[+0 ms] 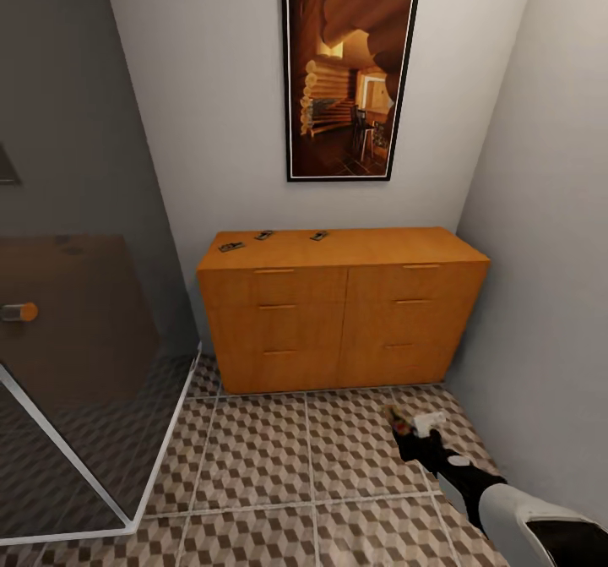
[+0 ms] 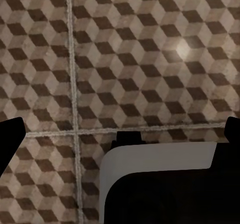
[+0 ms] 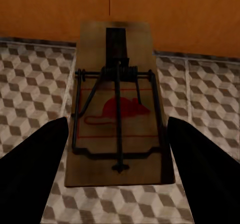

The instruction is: Take the four mousetraps from the cabinet in the bathroom and place them on the bathroom floor. Make sure all four end up on the same floor surface, and ensure that at least two of them are either under or directly next to the same bathroom sink.

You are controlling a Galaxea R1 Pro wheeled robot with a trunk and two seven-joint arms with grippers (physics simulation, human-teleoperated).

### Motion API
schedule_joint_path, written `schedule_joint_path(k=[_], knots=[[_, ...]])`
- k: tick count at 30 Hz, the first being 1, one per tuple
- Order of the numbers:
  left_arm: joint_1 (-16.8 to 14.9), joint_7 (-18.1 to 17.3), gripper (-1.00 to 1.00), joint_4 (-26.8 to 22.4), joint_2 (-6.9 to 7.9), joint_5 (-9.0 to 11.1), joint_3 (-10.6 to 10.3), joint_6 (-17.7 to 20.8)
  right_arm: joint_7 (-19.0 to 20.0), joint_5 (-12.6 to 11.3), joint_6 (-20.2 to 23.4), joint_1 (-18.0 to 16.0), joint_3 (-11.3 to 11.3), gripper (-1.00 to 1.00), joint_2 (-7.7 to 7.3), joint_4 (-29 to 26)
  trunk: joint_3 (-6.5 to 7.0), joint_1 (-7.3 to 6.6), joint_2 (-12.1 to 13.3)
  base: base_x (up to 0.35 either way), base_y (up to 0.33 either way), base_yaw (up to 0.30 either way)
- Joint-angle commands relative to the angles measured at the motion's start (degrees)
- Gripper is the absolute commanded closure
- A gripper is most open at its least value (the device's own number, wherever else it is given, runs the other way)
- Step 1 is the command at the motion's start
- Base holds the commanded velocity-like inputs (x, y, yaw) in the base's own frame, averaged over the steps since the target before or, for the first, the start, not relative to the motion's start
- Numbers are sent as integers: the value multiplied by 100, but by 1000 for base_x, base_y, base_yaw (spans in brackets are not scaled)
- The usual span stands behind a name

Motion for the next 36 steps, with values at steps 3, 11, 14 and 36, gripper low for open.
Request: schedule_joint_path(k=[3, 11, 14, 36], knots=[[1, 1, -100, -6, 0, 8, 0, -9, 19, 30, -630, 525, -6, 100, 12, 9, -3, 0, -3, 0, 0, 0], [1, 1, -100, -6, 0, 8, 0, -9, 24, 23, -2460, 1836, -8, 100, 51, 18, -3, 0, -3, 0, 0, 0], [1, 1, -100, -6, 0, 8, 0, -9, 18, 23, -2840, 2118, -8, 100, 130, 20, -3, 0, -3, 0, 0, 0], [1, 1, -100, -16, 0, -6, 0, -14, -322, -18, -3216, 2498, -69, 100, 395, -14, -3, 0, -3, 0, 0, 0]])
